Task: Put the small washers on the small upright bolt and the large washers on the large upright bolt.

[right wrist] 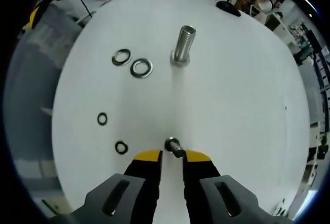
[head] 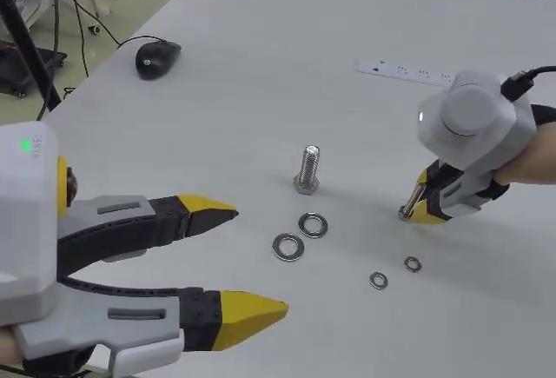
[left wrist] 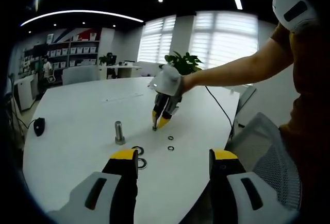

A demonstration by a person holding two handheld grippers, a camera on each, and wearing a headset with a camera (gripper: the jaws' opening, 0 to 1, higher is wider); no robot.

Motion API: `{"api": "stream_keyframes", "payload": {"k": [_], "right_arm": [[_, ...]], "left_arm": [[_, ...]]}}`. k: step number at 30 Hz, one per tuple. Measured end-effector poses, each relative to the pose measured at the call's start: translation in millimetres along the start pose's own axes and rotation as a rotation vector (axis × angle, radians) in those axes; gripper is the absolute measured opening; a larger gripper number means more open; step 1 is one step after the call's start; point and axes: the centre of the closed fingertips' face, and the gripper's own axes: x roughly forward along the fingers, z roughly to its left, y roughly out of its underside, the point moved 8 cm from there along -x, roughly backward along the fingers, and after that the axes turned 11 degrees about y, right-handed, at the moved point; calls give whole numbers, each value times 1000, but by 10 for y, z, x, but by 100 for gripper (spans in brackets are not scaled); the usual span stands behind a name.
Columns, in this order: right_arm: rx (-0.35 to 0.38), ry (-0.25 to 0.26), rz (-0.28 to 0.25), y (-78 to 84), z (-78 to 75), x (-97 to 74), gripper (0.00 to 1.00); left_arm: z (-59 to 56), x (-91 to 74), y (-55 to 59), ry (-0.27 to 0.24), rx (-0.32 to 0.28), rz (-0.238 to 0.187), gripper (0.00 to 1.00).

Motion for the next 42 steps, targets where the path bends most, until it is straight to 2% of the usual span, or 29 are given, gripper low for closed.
{"api": "stream_keyframes", "payload": {"k": [5,14,25,31,39,42], "right_arm": [[14,2,6,85,60,-83,16],[30,-15,21,213,310,-200,16],[29,-55,14,174,556,-184,16],[24,-78,2,95,602,-112,17],[34,-102,9,52,591,13,20],[35,-104,0,39,579,4,20]], "left_arm": [[-19,2,-31,3,12,0,55],[-125,-6,-74,9,36,0,55],[-235,-15,-74,9,52,-3,55],[-249,-27,-89,6,59,-6,55],[-245,-38,-120,-1,61,-16,55],[-239,-40,-122,-2,60,-19,55]]}}
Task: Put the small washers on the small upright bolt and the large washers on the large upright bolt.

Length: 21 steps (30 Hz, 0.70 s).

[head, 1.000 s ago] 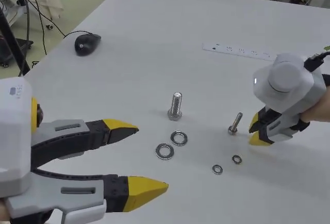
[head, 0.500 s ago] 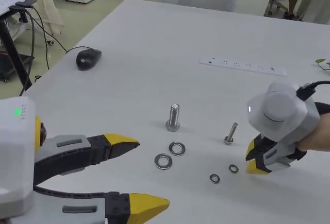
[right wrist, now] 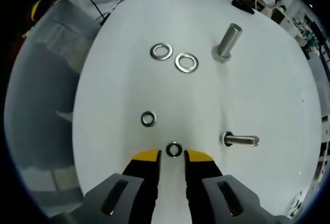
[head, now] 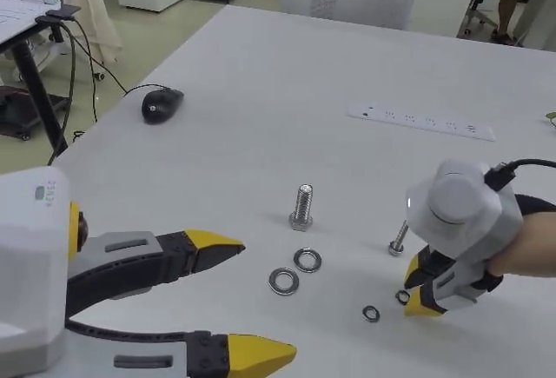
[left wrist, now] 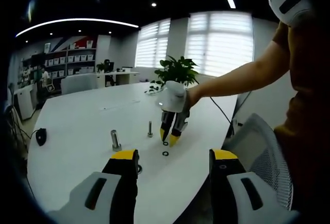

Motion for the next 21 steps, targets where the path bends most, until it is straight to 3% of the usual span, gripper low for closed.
{"api": "stream_keyframes", "payload": {"k": [21], "right_arm": [[-25,14,15,-22,18,7,13]], "left_arm": [[41,21,29,-7,-11,2,55]]}}
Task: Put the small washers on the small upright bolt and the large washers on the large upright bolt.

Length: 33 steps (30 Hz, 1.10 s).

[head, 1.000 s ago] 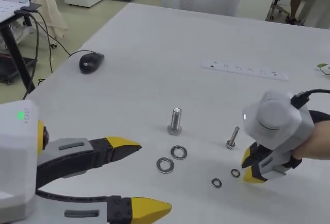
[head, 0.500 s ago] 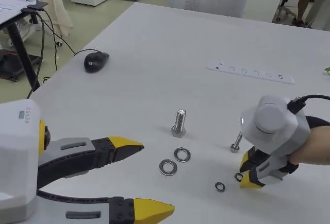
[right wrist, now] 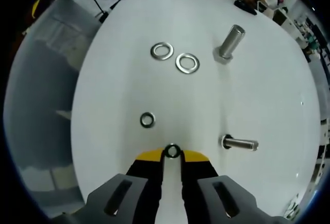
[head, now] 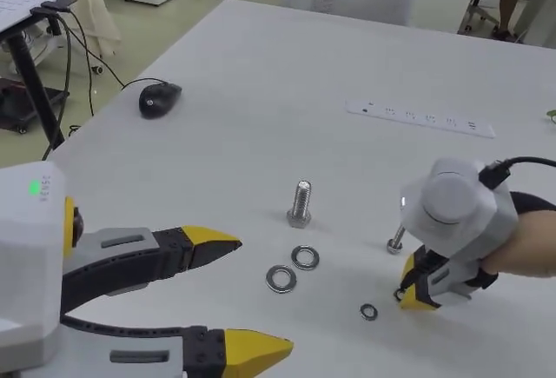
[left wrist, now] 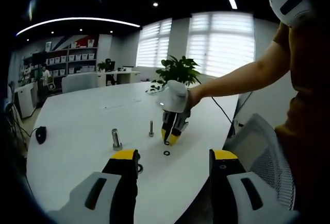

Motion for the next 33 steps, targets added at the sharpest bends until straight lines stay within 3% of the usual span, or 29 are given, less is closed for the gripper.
{"api": "stream_keyframes", "payload": {"k": [8,13,25,33], "right_arm": [[16,2,8,24,-20,-11,12],[27,11,-3,9,-83,-106,12],[37,89,-5,5,-373,-360,12],[36,129,-14,-79,-480,-533,12]], "left_arm": [[-13,1,-5,0,0,-3,55],[-8,4,-14,5,3,1,55],[-9,13,-15,13,6,0,55],[-9,13,-13,15,-2,-13,55]]}}
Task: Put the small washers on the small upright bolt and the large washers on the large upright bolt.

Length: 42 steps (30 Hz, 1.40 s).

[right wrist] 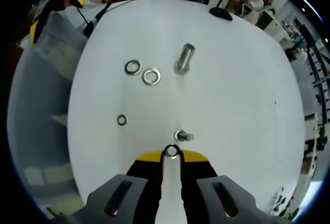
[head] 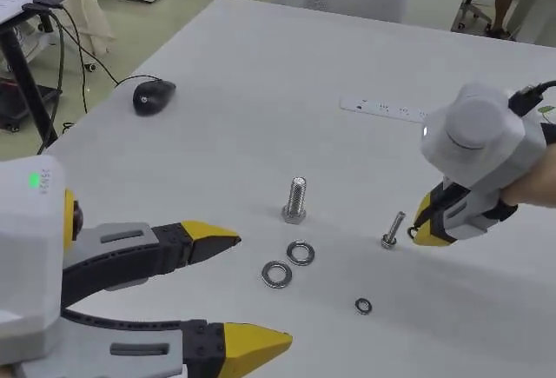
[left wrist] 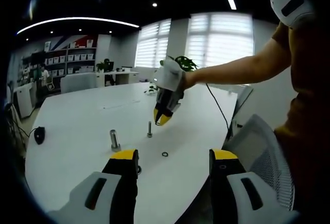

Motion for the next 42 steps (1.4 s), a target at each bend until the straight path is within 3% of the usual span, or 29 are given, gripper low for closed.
{"api": "stream_keyframes", "payload": {"k": [10,25,42], "right_arm": [[-11,30,-14,-121,-111,-29,12],[-22,11,-1,-133,-168,128,12],[-36,-19,-5,-53,-76,420,13]], "left_arm": [[3,21,2,3,-1,0,55],[17,23,20,-2,-12,2,55],[59,43,43,-4,-22,10,55]]}}
